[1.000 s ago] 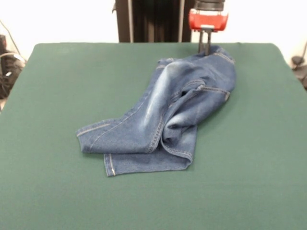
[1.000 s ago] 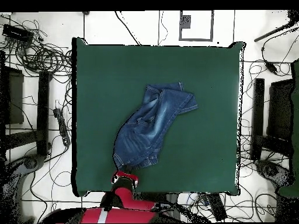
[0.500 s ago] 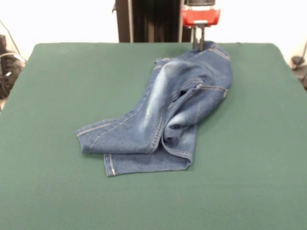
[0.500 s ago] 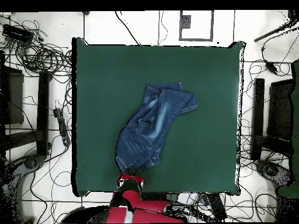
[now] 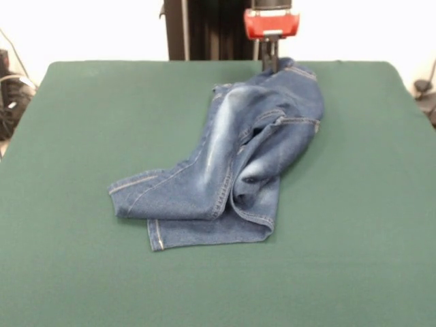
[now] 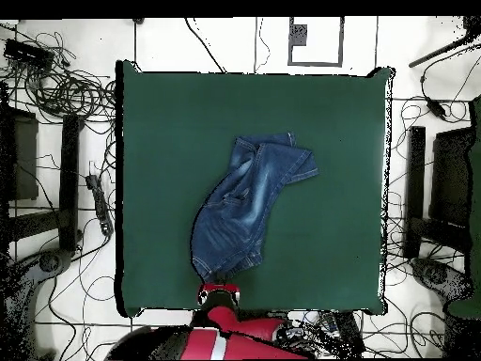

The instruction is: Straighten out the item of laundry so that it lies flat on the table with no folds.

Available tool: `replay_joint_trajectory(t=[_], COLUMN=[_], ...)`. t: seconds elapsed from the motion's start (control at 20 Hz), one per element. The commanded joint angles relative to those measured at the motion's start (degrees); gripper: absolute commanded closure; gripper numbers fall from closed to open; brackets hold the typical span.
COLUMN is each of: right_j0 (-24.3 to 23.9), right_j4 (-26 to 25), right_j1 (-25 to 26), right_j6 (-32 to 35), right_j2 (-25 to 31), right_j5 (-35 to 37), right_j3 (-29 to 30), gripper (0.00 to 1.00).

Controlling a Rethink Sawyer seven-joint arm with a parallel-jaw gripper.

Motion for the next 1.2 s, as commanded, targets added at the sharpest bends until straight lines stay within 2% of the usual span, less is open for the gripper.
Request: replay_joint_trajectory(t=[0.05, 0.25, 0.6, 0.8, 1.2], right_j0=[-0.68, -3.02, -8.78, -12.58, -19.45], right_j4=[-4.69, -9.08, -12.93, -14.01, -17.41], right_j1=[5.09, 3.90, -7.34, -11.49, -15.94], right_j6=[-1.05, -0.40, 0.46, -0.70, -2.33], right_j2=[-0.26, 0.97, 9.03, 13.60, 19.98], right_j5=[5.87, 8.78, 23.28, 29.34, 35.12], right_j3=[-13.35, -14.79, -12.19, -10.95, -8.43], gripper=[1.00, 1.00, 1.00, 1.00, 1.00])
